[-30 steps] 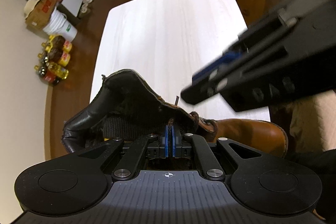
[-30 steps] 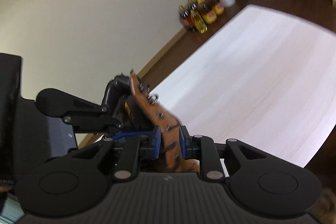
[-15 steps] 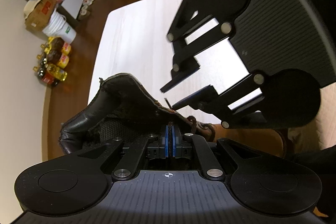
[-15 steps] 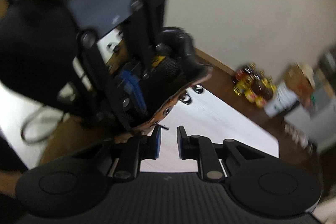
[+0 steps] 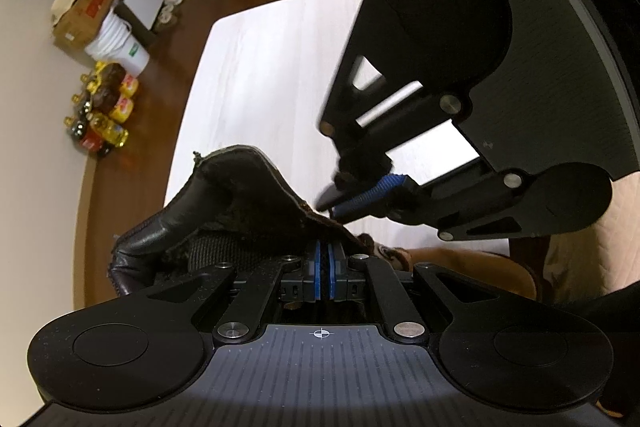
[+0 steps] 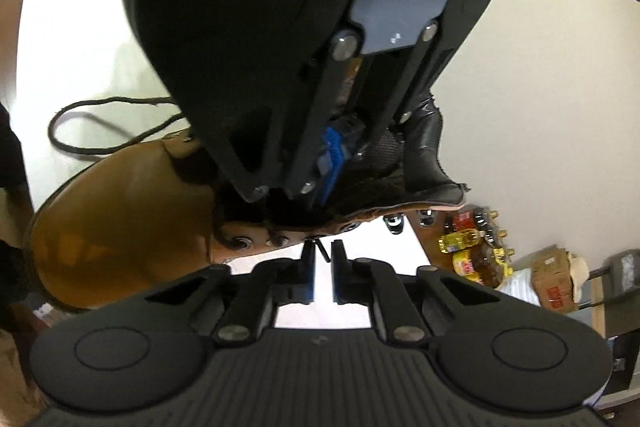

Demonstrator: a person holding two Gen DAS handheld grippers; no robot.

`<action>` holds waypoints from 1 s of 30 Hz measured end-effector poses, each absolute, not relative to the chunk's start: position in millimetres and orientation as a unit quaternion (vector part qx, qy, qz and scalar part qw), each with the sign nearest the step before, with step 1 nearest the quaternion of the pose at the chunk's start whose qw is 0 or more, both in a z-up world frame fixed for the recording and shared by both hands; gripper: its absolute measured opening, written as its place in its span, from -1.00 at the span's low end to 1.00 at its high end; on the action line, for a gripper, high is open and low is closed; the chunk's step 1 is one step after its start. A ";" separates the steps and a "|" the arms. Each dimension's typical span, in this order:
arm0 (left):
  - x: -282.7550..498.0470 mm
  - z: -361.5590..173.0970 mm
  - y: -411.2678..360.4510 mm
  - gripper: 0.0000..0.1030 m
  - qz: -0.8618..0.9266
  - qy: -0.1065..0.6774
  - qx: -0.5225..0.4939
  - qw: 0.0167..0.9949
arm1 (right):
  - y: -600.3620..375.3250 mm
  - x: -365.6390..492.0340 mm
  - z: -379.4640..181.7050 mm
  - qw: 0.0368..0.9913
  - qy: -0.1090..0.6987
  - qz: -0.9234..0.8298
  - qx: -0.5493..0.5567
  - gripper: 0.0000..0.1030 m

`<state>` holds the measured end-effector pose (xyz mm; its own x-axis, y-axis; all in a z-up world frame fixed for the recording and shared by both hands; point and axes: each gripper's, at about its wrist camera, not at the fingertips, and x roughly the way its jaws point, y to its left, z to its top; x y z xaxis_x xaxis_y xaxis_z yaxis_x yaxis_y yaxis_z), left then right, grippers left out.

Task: Lace up shoes with both hands
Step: 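Release the boot with both tools and move back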

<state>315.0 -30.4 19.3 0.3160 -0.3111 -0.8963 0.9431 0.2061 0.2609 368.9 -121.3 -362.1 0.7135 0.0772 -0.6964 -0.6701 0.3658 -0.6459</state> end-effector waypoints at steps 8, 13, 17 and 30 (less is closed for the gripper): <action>315.9 57.5 27.8 -0.82 -0.455 0.389 0.364 0.714 | -164.2 378.0 -366.9 0.805 0.407 0.141 -0.408 -0.95; 322.5 66.3 76.1 -0.76 -0.416 0.414 0.333 0.738 | -222.5 381.6 -387.4 0.778 0.503 0.006 -0.375 -0.95; 332.2 56.1 93.3 -0.75 -0.382 0.434 0.342 0.741 | -258.1 383.2 -396.6 0.735 0.570 -0.072 -0.361 -0.94; 312.9 27.8 72.4 -0.67 -0.424 0.378 0.426 0.704 | -178.2 349.2 -371.1 0.790 0.450 0.151 -0.388 -0.61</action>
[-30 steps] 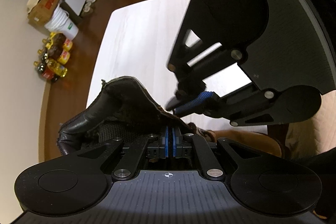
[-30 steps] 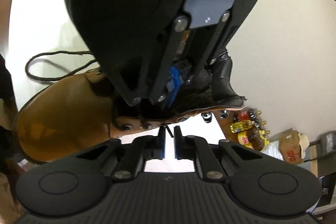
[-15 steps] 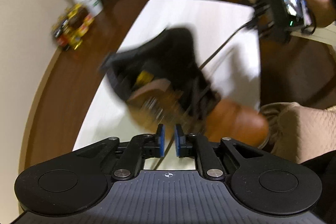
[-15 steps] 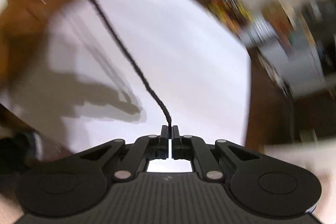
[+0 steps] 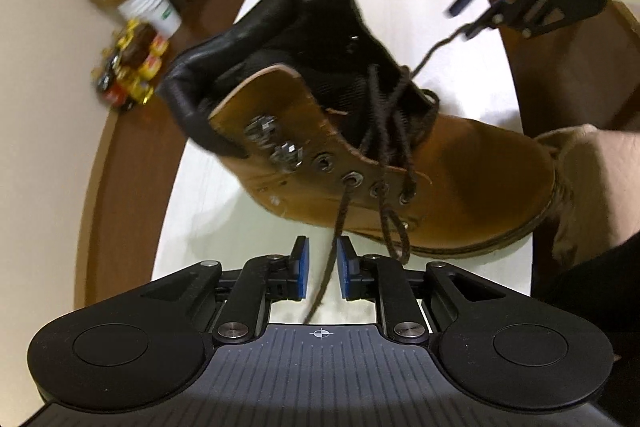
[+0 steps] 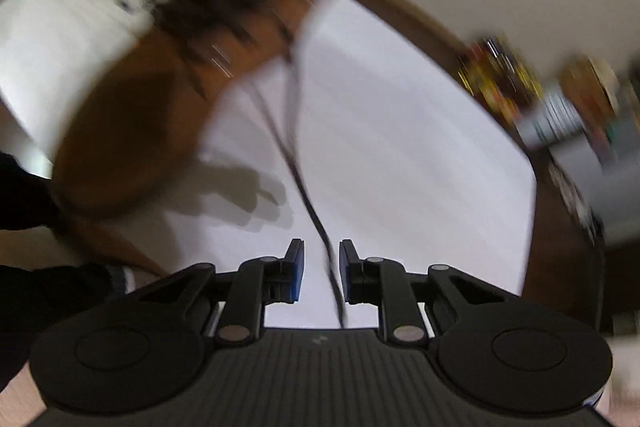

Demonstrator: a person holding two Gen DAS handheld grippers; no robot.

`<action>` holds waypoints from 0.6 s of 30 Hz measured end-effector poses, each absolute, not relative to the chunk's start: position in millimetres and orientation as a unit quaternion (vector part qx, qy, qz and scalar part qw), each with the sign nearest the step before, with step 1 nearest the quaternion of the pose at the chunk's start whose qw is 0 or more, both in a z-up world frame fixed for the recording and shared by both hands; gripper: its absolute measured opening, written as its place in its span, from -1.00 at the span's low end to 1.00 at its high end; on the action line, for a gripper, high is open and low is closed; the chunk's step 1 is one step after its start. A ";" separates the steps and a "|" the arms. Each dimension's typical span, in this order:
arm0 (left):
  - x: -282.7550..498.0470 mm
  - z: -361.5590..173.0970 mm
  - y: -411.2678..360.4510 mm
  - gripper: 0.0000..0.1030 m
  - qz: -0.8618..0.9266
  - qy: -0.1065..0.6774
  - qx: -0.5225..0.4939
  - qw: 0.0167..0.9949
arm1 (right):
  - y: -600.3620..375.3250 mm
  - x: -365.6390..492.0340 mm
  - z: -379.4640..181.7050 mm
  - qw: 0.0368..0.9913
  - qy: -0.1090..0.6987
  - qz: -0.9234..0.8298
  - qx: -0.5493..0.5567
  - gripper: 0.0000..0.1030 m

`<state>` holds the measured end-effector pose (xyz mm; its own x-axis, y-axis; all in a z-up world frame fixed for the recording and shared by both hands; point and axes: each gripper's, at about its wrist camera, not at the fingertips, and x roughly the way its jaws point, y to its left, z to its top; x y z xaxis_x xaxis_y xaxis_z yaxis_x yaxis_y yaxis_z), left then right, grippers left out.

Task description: Lace up shoes with both hands

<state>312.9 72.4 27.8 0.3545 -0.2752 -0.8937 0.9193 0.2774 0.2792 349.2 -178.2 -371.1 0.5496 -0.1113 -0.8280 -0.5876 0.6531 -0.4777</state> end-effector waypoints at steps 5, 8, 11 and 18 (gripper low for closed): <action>313.4 18.9 67.3 -0.67 -0.427 0.378 0.433 0.698 | -162.9 363.7 -364.5 0.790 0.369 0.201 -0.447 -0.61; 324.6 9.2 60.9 -0.67 -0.431 0.381 0.434 0.694 | -150.3 372.3 -366.4 0.784 0.352 0.222 -0.460 -0.61; 330.1 3.0 56.5 -0.90 -0.432 0.384 0.430 0.693 | -146.1 376.6 -369.9 0.771 0.337 0.246 -0.482 -0.85; 333.0 -1.0 66.1 -0.95 -0.424 0.418 0.405 0.694 | -184.6 375.7 -372.2 0.776 0.437 0.193 -0.411 -0.93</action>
<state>333.0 66.1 -1.0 0.2905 -0.2505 -0.9235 0.9271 0.3125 0.2068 375.7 -184.6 -372.2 0.5428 -0.0599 -0.8377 -0.6592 0.5876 -0.4691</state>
